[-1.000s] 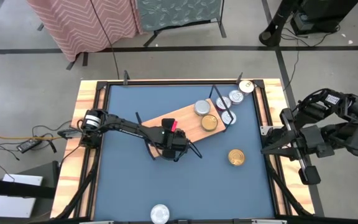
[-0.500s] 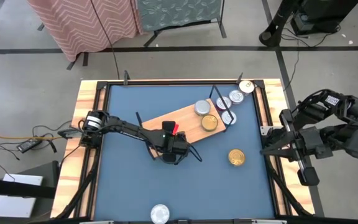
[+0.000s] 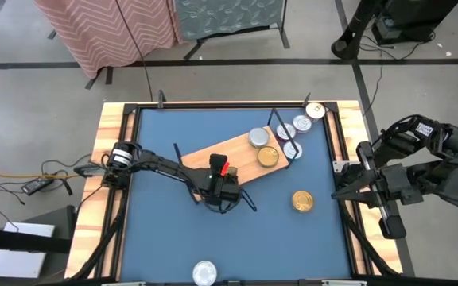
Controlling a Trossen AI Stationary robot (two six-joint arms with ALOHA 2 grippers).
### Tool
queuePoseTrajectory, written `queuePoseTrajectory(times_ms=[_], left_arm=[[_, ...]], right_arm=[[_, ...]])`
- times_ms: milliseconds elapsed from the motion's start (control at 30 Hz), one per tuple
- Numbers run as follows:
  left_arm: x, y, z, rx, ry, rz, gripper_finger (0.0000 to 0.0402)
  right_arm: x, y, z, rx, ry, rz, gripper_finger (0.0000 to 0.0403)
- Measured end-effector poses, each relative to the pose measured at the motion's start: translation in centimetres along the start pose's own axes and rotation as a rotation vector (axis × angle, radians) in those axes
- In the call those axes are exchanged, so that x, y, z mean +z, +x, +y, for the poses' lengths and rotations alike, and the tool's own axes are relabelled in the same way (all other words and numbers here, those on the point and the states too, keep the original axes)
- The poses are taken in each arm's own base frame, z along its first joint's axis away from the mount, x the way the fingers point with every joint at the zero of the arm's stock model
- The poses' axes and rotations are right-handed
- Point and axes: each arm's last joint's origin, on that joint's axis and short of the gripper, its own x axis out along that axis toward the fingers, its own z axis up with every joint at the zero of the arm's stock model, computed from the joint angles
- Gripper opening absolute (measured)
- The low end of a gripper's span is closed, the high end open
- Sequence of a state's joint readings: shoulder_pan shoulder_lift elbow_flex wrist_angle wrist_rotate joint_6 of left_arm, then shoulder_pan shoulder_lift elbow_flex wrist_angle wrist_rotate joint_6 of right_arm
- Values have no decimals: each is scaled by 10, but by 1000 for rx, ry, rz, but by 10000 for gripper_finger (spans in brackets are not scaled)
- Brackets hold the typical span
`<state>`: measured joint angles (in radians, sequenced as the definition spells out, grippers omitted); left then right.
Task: Stack canned seafood by type on shelf
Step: Put the blue/pink tuna can on the shelf
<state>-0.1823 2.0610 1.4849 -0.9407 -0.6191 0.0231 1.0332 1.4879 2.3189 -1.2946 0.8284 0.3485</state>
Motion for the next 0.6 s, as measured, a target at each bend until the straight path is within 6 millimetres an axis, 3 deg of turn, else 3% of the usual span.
queuePoseTrajectory(times_ms=[133,433,600], left_arm=[[-3,5,15,93,76,71,190],[0,15,49,81,30,94,191],[2,15,48,68,75,87,251]], right_arm=[[-1,0,0,-11,-5,2,5],[-6,0,-2,-26,28,41,5],[-7,-1,-2,-29,16,48,5]])
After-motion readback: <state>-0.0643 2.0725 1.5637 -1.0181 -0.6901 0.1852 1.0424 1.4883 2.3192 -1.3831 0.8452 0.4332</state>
